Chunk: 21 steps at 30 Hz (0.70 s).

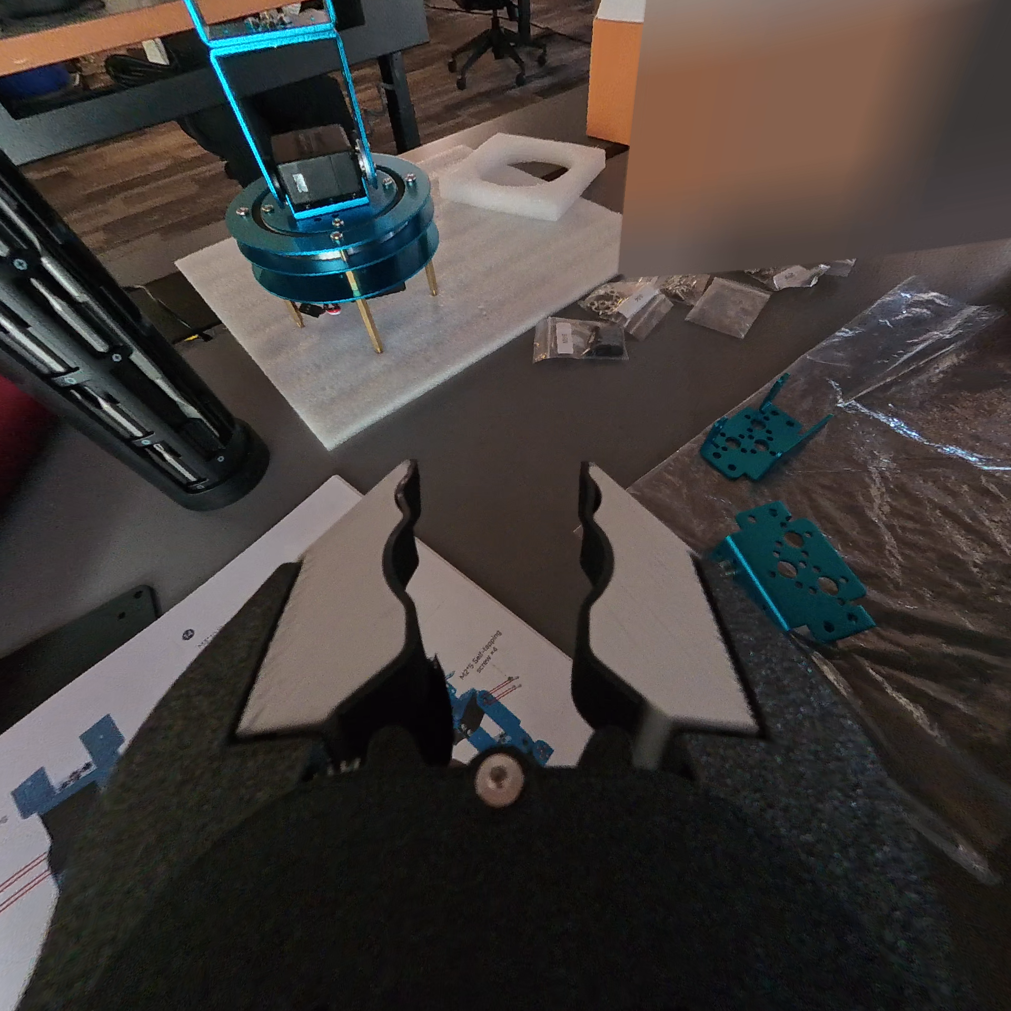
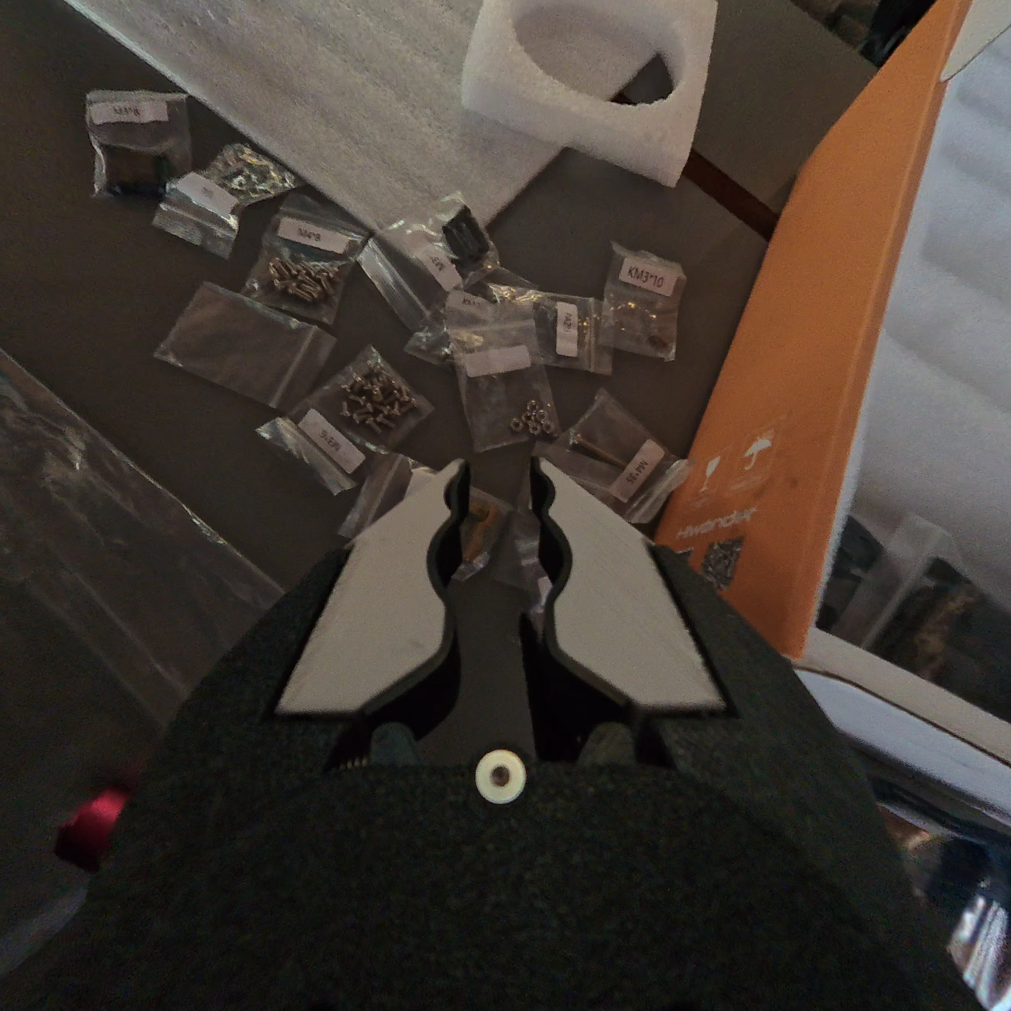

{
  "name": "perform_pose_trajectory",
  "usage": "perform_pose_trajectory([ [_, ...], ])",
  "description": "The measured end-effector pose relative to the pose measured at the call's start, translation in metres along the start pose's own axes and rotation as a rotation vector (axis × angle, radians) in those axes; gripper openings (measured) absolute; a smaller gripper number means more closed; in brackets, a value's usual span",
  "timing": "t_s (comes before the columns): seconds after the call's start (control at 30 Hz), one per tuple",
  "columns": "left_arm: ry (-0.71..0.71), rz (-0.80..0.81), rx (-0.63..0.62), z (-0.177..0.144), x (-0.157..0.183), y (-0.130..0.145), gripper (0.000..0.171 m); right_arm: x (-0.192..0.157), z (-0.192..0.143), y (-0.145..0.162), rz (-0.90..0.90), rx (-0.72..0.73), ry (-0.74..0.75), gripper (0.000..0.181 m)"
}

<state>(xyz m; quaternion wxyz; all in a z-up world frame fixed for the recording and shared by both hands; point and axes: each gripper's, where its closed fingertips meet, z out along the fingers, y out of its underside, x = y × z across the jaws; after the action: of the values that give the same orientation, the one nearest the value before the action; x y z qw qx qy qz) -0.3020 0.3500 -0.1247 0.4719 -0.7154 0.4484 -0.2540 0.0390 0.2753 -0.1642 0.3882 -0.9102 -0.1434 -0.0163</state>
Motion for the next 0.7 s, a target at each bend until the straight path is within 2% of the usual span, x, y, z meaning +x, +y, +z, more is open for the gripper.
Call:
perform_pose_trajectory([
  [0.2, 0.006, -0.011, 0.013, -0.002, 0.001, -0.004, 0.058, -0.018, 0.022, -0.007, -0.042, -0.091, -0.086, 0.018],
  [0.4, -0.008, 0.014, 0.023, -0.006, 0.001, -0.007, 0.058, -0.033, 0.045, -0.045, -0.192, -0.116, -0.125, 0.018],
  [0.57, -0.027, 0.053, 0.021, -0.007, 0.001, -0.008, 0.058, -0.030, 0.066, -0.034, -0.190, -0.191, -0.142, 0.018],
  [0.7, -0.019, 0.050, 0.011, -0.005, 0.002, -0.005, 0.058, -0.027, 0.065, -0.030, -0.113, -0.199, -0.204, 0.018],
])
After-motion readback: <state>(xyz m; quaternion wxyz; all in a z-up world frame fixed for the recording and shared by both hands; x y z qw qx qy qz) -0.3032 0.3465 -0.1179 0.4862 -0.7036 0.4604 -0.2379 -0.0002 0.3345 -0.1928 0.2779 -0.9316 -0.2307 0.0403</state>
